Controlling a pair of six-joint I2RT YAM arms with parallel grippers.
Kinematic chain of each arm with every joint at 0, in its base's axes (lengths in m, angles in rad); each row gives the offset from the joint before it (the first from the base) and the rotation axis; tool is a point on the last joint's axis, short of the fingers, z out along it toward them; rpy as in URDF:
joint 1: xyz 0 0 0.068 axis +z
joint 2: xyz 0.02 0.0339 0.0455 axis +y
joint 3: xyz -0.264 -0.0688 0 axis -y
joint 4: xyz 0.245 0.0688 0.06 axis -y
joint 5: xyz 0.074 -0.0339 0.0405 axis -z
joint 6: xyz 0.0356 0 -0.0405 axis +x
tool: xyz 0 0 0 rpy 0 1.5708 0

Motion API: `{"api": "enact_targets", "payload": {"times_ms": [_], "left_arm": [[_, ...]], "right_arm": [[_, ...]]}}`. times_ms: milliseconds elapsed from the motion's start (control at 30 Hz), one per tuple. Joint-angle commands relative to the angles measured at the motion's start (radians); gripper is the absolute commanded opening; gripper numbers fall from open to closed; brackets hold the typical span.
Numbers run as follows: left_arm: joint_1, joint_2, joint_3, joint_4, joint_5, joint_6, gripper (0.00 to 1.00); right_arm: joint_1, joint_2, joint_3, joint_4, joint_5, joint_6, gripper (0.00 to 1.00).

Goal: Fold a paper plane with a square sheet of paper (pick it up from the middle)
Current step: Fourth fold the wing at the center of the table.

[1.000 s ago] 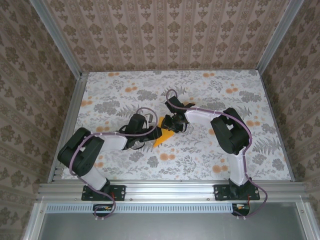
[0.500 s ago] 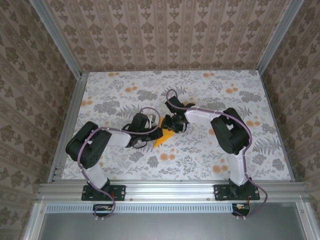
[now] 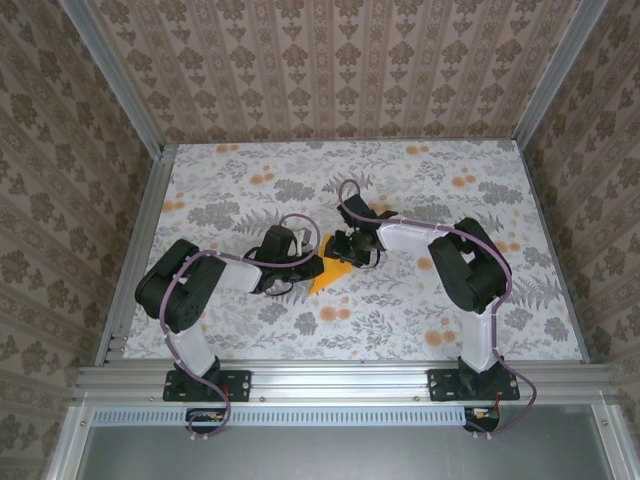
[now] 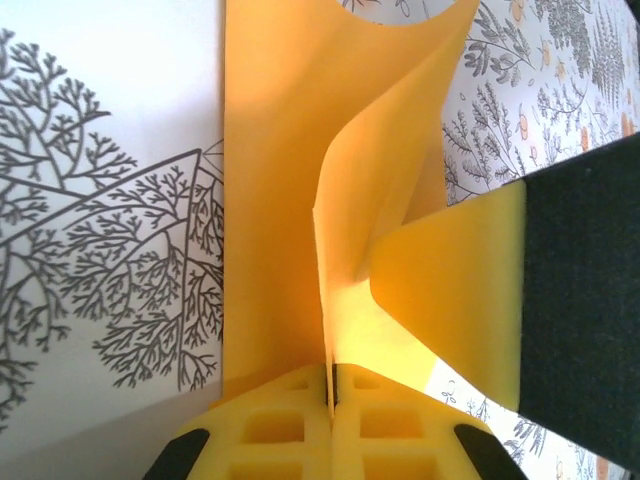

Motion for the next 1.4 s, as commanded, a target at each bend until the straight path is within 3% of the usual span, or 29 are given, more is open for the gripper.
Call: {"api": "enact_targets", "payload": {"times_ms": [0,200,567,900,1133,1367], "left_arm": [[0.008,0.027,0.007,0.0,0.036,-0.001,0.04],[0.008,0.043,0.016,0.004,0.056,-0.004,0.04],[0.008,0.045,0.029,0.0,0.091,-0.004,0.08],[0.012,-0.118,0.011,-0.128,0.038,0.014,0.2],[-0.001,-0.19,-0.02,-0.12,0.033,0.009,0.2],[-0.041,-0.149,0.013,-0.13,0.045,0.021,0.19]], "right_arm": [[-0.017,-0.009,-0.05,-0.05,0.0,-0.042,0.48],[-0.017,-0.012,-0.05,-0.039,-0.004,-0.062,0.5],[-0.016,0.059,-0.013,-0.158,0.096,-0.043,0.42],[-0.016,0.079,-0.008,-0.205,0.138,-0.024,0.4],[-0.016,0.08,-0.009,-0.202,0.136,-0.021,0.41],[-0.016,0.082,-0.012,-0.202,0.135,-0.016,0.4]]}}
